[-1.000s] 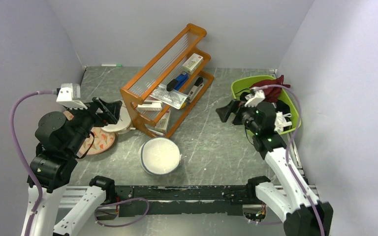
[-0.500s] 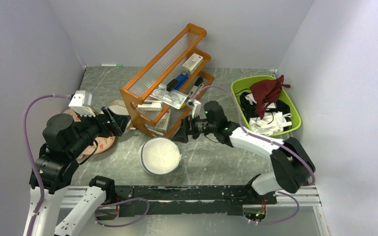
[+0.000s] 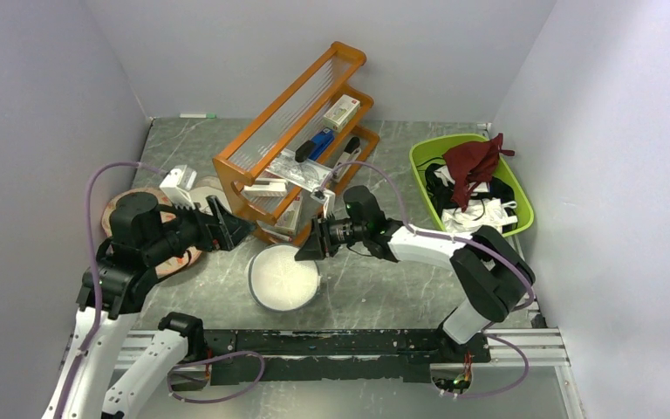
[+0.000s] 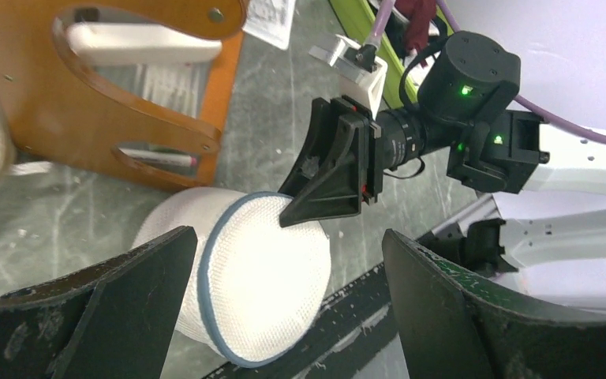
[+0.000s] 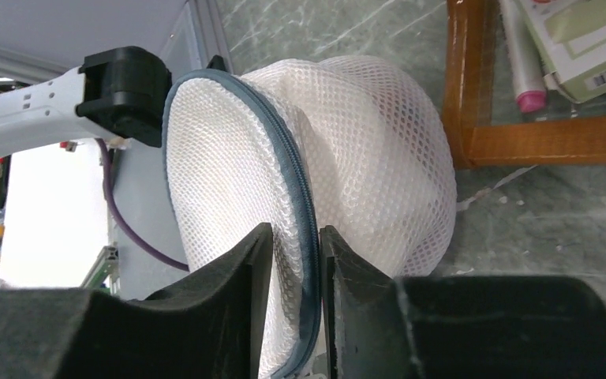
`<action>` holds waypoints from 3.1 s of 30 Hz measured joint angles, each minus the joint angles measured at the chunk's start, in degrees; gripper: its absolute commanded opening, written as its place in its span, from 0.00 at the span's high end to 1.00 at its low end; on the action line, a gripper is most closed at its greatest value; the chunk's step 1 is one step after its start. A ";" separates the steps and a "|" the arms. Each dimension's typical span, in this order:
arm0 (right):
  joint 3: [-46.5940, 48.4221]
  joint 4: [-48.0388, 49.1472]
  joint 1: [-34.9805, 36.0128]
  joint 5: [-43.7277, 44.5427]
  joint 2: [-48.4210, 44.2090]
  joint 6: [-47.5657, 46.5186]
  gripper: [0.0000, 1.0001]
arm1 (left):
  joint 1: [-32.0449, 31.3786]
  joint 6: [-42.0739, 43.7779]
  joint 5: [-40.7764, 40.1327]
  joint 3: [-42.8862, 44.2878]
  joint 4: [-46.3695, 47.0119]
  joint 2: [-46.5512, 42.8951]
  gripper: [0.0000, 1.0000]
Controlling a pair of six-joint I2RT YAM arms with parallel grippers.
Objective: Unzip the laundry bag and remove the bra
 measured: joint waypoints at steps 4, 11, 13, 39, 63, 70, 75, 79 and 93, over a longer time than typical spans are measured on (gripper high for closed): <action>-3.06 2.36 0.00 -1.01 -1.60 1.57 0.81 | 0.00 -1.62 3.43 -2.23 1.20 0.74 0.00; -6.84 -0.66 -0.87 0.22 -9.60 1.81 0.91 | 0.02 -4.09 7.96 -3.80 5.75 1.40 0.00; -8.35 -0.90 -1.84 0.92 -12.15 2.10 0.92 | 0.02 -4.74 8.85 -4.72 7.23 1.73 0.00; -18.40 -8.76 -19.61 4.68 -28.02 10.34 0.92 | -30.29 -4.26 -6.47 -2.36 18.93 19.26 0.04; -20.15 -11.80 -21.55 5.68 -33.55 10.78 0.92 | -71.38 -3.85 -60.96 25.73 -1.05 67.25 0.25; -20.37 -11.93 -21.62 5.40 -34.32 10.75 0.92 | -71.32 -4.44 -66.20 27.17 -4.04 69.70 0.34; -21.03 -12.02 -21.62 5.27 -35.41 10.75 0.92 | -71.30 -4.81 -66.42 27.19 -3.76 69.70 0.45; -21.03 -12.50 -21.62 5.18 -35.43 9.70 0.89 | -71.21 -5.05 -66.36 27.08 -3.08 69.61 0.57; -20.87 -13.51 -21.75 5.49 -36.92 3.10 0.56 | -64.52 -4.90 -54.95 12.90 7.50 54.64 0.93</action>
